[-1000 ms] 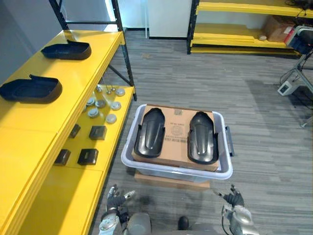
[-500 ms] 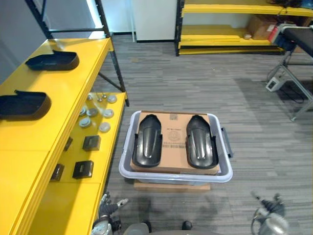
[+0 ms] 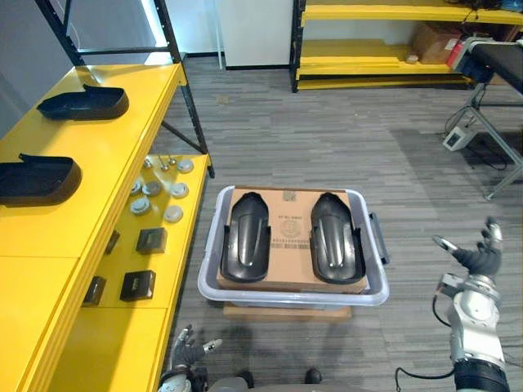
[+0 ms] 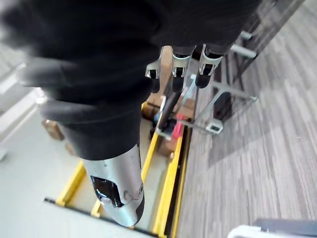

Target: Walk over and take plastic housings, then place them on the shelf

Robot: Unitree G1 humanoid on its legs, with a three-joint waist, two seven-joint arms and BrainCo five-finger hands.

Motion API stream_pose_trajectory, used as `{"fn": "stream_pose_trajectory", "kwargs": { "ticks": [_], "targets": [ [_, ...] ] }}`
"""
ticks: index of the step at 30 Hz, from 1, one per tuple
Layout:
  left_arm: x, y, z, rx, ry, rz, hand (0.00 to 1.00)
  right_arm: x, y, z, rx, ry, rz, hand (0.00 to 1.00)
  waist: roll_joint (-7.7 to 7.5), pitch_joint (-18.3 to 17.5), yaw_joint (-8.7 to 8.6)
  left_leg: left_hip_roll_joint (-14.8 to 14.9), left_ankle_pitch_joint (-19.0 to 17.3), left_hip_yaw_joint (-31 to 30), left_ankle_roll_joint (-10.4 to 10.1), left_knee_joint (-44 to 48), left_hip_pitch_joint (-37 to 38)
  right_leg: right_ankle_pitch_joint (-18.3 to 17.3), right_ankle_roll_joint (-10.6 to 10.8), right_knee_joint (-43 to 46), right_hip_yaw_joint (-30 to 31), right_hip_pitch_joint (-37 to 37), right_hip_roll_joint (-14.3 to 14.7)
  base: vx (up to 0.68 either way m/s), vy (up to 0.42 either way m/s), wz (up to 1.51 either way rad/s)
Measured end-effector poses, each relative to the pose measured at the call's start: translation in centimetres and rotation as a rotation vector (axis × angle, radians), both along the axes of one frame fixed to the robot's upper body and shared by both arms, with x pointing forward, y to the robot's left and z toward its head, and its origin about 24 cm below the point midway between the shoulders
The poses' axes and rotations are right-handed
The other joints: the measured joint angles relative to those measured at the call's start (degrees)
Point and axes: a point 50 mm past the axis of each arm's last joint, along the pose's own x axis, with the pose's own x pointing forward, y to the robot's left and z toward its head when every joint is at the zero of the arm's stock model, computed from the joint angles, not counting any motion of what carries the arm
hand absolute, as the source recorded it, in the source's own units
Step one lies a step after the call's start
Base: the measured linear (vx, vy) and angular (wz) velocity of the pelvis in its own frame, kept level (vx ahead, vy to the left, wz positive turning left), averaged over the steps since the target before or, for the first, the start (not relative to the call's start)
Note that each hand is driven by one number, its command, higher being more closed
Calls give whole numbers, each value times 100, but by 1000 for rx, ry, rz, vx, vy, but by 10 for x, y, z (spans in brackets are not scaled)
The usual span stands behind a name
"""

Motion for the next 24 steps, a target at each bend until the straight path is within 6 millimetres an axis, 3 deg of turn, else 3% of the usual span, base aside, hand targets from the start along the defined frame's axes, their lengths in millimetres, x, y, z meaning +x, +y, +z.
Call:
{"fn": "stream_pose_trajectory", "kwargs": {
  "ticks": [10, 13, 20, 21, 24],
  "targets": [
    [16, -15, 11, -12, -92, -60, 0, 69, 27, -1, -7, 114, 63, 0, 253, 847, 95, -185, 420, -562, 63, 9, -693, 259, 19, -78, -556, -372, -146, -83, 14, 30],
    [20, -22, 13, -30, -108, -43, 0, 78, 29, -6, 14, 156, 40, 0, 315, 1007, 212, -198, 500, -625, 42, 1, -817, 299, 19, -73, -604, -479, -155, -94, 14, 13],
    [36, -29, 23, -28, -183, -37, 0, 94, 22, -5, 68, 216, -49, 0, 473, 1444, 187, -225, 782, -887, 7, -199, -1033, 348, 17, -6, -849, -700, -179, -68, 3, 19],
    [37, -30, 23, -28, -187, -39, 0, 95, 19, -4, 70, 220, -55, 100, 481, 1460, 192, -225, 791, -888, -3, -199, -1078, 348, 16, 12, -847, -748, -180, -53, 6, 1],
    [42, -35, 25, -30, -198, -49, 0, 100, 13, 0, 82, 234, -74, 100, 493, 1505, 188, -224, 821, -888, 2, -201, -1189, 369, -2, 19, -844, -870, -179, -25, 5, -1]
  ]
}}
